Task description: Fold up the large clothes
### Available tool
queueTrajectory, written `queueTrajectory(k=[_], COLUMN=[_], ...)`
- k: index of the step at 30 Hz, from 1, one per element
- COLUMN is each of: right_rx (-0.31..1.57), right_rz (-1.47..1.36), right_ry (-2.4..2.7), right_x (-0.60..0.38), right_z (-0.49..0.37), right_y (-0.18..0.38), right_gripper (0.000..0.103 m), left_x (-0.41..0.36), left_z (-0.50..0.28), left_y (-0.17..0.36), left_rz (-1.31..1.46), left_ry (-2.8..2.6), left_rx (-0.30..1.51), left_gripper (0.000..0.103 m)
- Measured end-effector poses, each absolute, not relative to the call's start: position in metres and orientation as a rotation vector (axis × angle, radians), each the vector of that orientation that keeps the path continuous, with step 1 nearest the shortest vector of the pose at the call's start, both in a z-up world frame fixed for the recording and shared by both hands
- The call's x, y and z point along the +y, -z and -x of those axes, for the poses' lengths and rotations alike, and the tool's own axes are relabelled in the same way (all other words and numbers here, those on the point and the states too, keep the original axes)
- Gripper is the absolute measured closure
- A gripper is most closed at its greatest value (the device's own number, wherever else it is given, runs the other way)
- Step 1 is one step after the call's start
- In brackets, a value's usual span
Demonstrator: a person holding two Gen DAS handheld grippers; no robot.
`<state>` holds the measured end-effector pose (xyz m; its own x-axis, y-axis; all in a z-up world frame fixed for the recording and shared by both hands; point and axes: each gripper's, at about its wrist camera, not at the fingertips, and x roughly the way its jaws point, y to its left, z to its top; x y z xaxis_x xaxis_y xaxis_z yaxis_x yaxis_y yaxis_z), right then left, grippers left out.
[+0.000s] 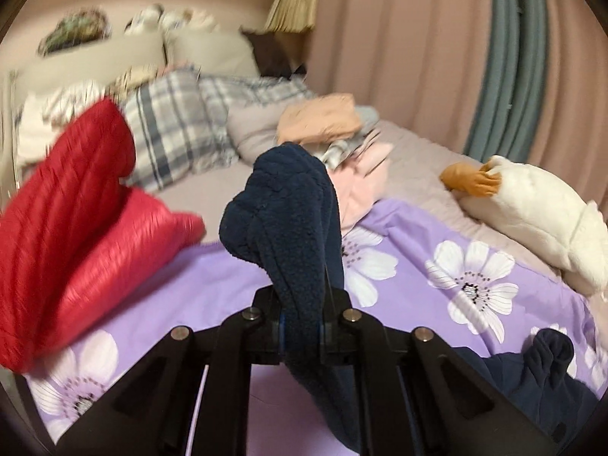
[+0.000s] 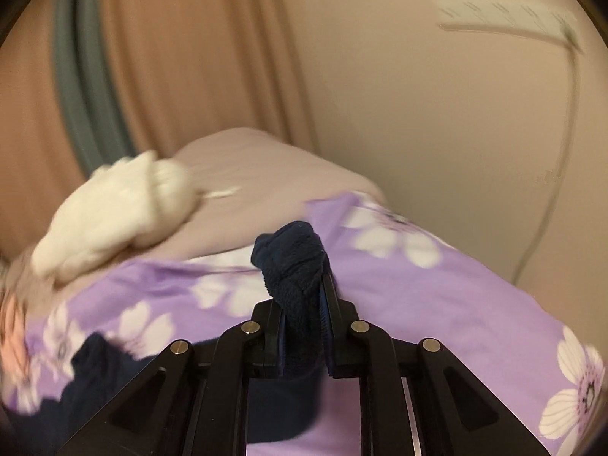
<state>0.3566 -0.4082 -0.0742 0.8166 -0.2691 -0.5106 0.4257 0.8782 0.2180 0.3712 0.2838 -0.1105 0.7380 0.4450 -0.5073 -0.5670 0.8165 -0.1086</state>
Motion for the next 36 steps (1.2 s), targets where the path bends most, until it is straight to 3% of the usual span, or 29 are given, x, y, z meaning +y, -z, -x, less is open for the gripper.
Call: queueTrajectory(k=[13, 26, 33, 36], right_rx=[0.525, 0.709, 0.758, 0.853], right_rz=[-0.278, -0.24, -0.192, -0.113], right_ry=[0.149, -0.152, -0.269, -0.27], right_x=[-0.263, -0.081, -0.02, -0.012], right_z=[-0.381, -0.413, -0.412, -0.418], right_y=[0.066, 0.142, 0.157, 0.17], right_gripper=[0.086, 0.086, 0.086, 0.075], left_x=[0.238, 0.234, 0.237, 0.233], left_z=[-0.324, -0.315, -0.314, -0.315], left_y=[0.058, 0.062, 0.07, 0.068], left_rz=[0.266, 0.258, 0.266, 0.255], left_ry=[-0.518, -0.465, -0.478, -0.486], left_rx=[0.343, 0.351, 0.365, 0.366], left_gripper=[0.092, 0.092, 0.091, 0.091])
